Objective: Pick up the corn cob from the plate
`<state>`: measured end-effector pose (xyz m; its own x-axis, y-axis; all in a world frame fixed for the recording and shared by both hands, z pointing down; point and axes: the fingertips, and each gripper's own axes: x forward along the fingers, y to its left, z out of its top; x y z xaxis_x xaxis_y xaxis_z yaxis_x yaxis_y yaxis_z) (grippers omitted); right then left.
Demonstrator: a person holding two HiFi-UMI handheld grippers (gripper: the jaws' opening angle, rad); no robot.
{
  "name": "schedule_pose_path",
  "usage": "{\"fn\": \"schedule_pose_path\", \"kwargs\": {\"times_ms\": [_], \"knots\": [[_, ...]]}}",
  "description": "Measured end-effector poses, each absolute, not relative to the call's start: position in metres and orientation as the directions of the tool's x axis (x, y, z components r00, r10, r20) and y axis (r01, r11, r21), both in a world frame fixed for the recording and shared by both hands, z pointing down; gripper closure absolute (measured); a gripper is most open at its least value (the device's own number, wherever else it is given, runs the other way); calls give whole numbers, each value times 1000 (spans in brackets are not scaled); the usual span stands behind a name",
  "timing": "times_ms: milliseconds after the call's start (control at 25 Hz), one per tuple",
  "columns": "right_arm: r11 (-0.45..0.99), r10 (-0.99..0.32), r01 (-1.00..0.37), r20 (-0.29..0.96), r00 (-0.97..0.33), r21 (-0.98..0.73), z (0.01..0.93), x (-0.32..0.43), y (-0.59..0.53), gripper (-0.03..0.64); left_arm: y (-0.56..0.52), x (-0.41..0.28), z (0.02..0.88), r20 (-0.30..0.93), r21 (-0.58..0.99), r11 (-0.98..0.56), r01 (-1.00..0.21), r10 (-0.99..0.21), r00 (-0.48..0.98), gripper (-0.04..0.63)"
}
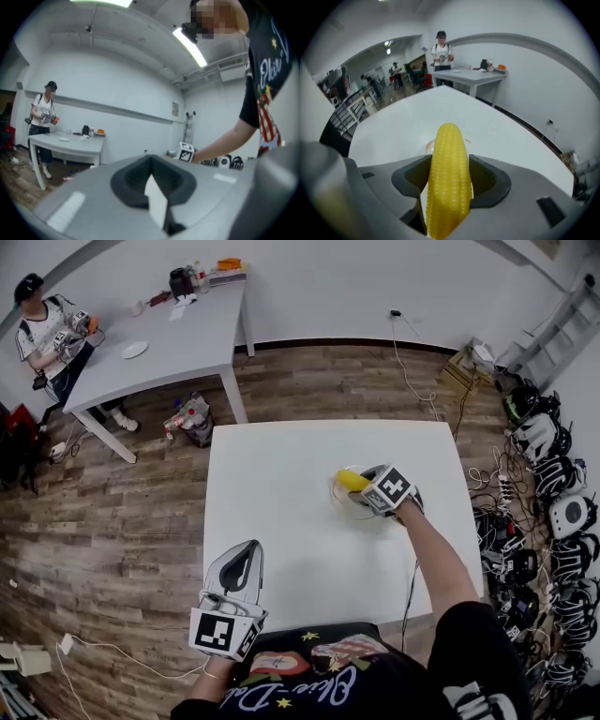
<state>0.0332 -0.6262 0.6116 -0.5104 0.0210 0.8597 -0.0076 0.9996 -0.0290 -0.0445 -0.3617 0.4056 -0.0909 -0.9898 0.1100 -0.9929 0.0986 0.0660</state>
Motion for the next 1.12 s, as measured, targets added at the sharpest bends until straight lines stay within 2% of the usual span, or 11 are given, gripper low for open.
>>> {"fn": "schedule_pose_path", "kwargs": {"times_ms": [160, 280, 480, 600, 800, 1120], "knots": [[962, -89, -232, 643, -761, -141, 553, 40, -626, 359, -365, -46, 403, 96, 61, 66, -996, -994, -60, 598], [921, -191, -312, 430, -883, -232, 497, 56, -609, 359, -373, -42, 398, 78, 65, 29, -998, -997, -23, 598], [862, -332, -328, 58, -941, -388, 413, 90, -568, 359, -386, -32, 383, 42, 22, -37, -999, -998, 38, 598], [861, -372, -305, -95, -923, -408, 381, 108, -544, 359, -393, -25, 380, 34, 13, -83, -996, -996, 83, 598], [859, -417, -318, -188, -889, -400, 358, 134, -518, 359, -406, -5, 382, 36, 14, -157, -987, -987, 158, 598], [843, -470, -382, -174, -865, -379, 352, 152, -511, 359, -419, 7, 381, 30, 19, -214, -977, -976, 214, 598]]}}
